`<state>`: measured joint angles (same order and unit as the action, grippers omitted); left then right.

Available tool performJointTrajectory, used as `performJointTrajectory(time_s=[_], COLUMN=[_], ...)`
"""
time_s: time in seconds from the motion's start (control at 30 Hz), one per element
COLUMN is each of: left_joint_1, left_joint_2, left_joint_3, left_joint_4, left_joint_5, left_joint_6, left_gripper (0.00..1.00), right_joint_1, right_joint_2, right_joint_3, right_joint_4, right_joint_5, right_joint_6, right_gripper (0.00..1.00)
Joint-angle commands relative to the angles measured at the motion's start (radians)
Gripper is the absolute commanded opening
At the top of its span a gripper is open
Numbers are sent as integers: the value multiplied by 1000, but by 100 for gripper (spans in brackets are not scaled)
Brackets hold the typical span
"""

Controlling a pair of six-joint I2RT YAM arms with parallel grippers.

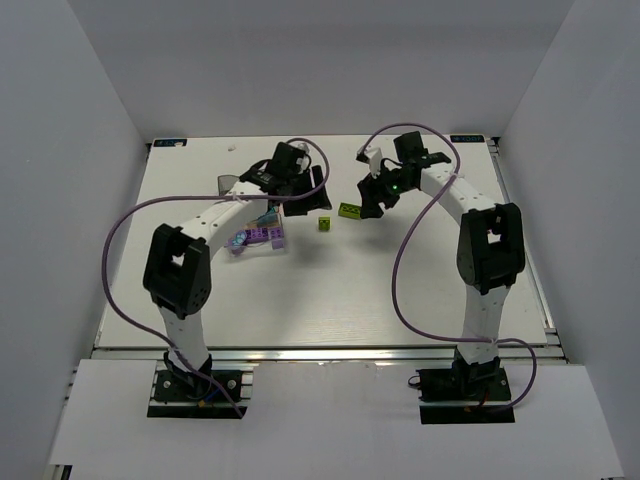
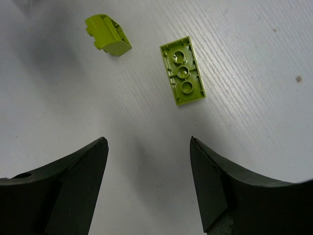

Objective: Sort the legos into containers by color

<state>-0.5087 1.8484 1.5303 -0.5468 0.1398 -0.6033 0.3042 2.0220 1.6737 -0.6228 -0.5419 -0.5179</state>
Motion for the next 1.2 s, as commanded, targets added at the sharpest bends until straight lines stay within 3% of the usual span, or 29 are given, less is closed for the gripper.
performJointTrajectory(time_s=[0.0, 0.53, 1.17], left_joint_1=[-45, -99, -109], left_joint_2=[69, 333, 428], left_joint_3=[91, 387, 421], left_joint_4=[-54, -209, -228], left_joint_5=[-94, -269, -287], left_joint_6=[0, 108, 129], left_gripper=[77, 79, 64], right_joint_1=[6, -7, -14], right_joint_2=[-62, -100, -97], right_joint_3=[-35, -91, -101], right_joint_4=[23, 54, 61], right_joint_5=[-18, -26, -35], right_joint_6=[28, 64, 79], right_gripper=[73, 74, 74])
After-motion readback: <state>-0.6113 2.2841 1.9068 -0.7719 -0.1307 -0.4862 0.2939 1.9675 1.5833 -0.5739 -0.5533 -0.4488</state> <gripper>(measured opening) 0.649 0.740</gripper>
